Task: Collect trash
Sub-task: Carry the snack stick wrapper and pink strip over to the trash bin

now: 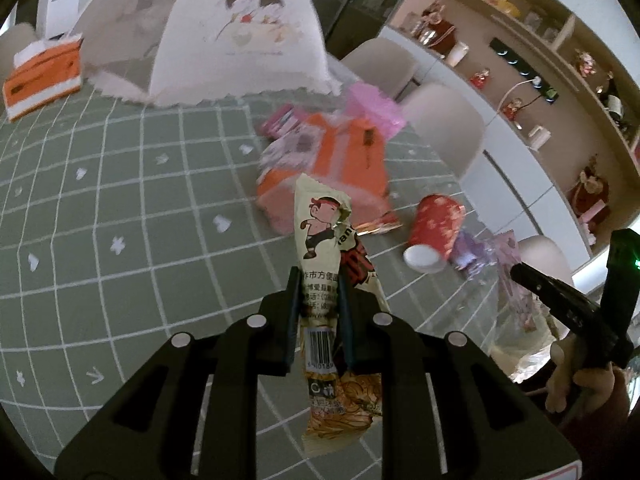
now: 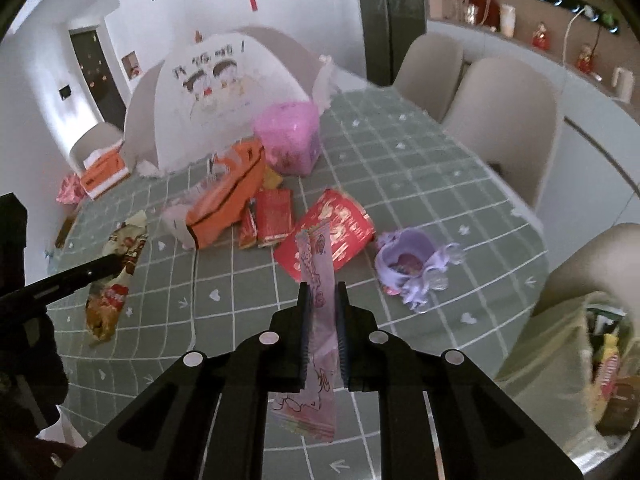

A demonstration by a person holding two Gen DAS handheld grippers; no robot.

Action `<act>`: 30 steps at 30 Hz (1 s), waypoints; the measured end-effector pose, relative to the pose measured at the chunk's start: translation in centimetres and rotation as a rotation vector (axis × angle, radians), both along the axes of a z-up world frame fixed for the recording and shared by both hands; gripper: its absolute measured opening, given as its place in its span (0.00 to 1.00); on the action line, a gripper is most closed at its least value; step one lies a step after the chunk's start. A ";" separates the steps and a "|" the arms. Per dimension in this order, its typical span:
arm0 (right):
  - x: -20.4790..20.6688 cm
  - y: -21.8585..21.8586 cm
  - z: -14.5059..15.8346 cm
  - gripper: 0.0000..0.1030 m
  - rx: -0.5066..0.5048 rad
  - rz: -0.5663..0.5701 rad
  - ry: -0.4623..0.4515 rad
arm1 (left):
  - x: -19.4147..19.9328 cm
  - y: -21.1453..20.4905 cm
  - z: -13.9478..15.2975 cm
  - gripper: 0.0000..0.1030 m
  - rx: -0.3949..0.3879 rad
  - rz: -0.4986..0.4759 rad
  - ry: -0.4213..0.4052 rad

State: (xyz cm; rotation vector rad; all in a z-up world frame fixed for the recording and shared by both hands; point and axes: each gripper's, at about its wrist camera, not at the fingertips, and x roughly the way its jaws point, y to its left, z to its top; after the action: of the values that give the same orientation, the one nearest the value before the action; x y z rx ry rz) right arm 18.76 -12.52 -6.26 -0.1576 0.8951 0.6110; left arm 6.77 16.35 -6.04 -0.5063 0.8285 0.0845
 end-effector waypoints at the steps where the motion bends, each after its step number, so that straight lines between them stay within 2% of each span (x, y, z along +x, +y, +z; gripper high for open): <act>1: -0.2 -0.3 0.3 0.13 0.002 -0.006 -0.006 | 0.1 -0.2 0.3 0.15 -0.001 -0.007 -0.007; 6: -0.8 -2.0 1.9 0.13 0.006 -0.033 -0.032 | 1.0 -1.3 1.5 0.15 -0.019 -0.053 -0.017; 10: -1.2 -4.4 4.2 0.13 0.034 -0.041 -0.094 | 2.8 -3.5 3.5 0.15 0.010 -0.084 -0.059; 16: -0.5 -10.9 9.3 0.13 0.061 -0.059 -0.218 | 5.6 -9.4 9.0 0.15 0.028 -0.075 -0.181; 21: 0.2 -17.2 11.8 0.13 0.104 -0.094 -0.286 | 7.7 -16.1 12.3 0.15 0.033 -0.117 -0.240; 26: 0.8 -24.0 12.2 0.13 0.133 -0.130 -0.322 | 8.9 -23.3 13.1 0.15 0.052 -0.164 -0.252; 30: 1.6 -28.3 11.4 0.13 0.136 -0.128 -0.301 | 9.2 -28.4 11.7 0.15 0.047 -0.173 -0.225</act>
State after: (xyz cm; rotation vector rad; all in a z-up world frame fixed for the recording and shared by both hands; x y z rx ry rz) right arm 20.39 -40.81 5.15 -0.0663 0.5655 0.5108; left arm 15.96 -12.07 5.63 -0.3904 0.6457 -0.1107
